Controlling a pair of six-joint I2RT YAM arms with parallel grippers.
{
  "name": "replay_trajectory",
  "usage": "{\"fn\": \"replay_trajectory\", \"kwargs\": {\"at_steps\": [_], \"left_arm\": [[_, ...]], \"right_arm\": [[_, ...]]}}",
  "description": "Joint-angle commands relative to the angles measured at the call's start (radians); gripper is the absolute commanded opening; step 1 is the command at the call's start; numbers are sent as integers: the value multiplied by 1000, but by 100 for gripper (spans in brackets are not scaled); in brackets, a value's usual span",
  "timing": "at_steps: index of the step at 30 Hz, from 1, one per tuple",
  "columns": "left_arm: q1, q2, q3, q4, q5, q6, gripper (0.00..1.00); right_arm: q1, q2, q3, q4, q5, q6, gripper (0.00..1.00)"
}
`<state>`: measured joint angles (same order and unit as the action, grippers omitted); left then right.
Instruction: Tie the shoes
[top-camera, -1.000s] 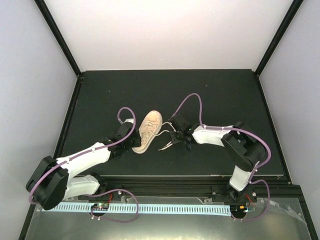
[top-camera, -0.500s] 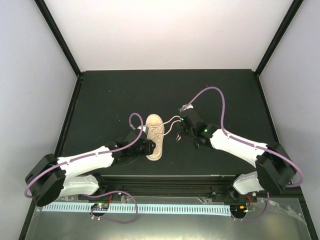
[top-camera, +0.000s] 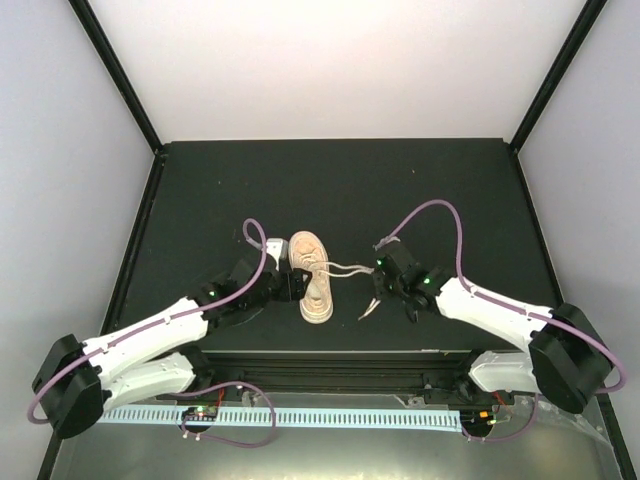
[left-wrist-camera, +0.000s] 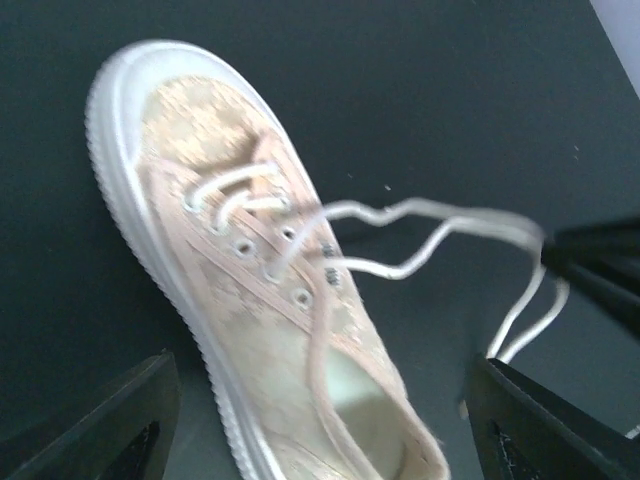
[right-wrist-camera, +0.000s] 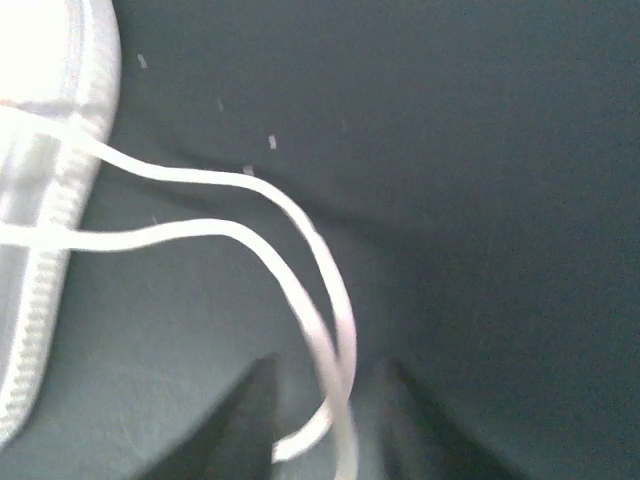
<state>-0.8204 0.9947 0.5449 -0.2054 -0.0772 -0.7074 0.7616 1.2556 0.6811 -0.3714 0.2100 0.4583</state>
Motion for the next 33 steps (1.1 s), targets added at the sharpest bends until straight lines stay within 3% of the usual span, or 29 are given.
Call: {"fn": "replay_trajectory", "kwargs": {"at_steps": [1, 2, 4, 8, 10, 15, 20, 33], "left_arm": [[86, 3, -19, 54, 67, 111, 83], [113, 15, -37, 106, 136, 119, 86], [178, 58, -62, 200, 277, 111, 89], [258, 147, -30, 232, 418, 98, 90], [268, 185, -18, 242, 428, 97, 91], [292, 260, -19, 289, 482, 90, 92], [292, 275, -49, 304, 468, 99, 93], [291, 412, -26, 342, 464, 120, 91]], "right_arm": [[-5, -28, -53, -19, -91, 66, 58], [-4, -44, -59, -18, -91, 78, 74], [-6, -79, -69, -13, -78, 104, 87], [-54, -113, -90, 14, -83, 134, 89], [-110, -106, -102, 36, -125, 128, 85], [-208, -15, -97, 80, -250, 83, 61], [-208, 71, -104, 120, -303, 64, 54], [-206, 177, -99, 156, -244, 27, 36]]}}
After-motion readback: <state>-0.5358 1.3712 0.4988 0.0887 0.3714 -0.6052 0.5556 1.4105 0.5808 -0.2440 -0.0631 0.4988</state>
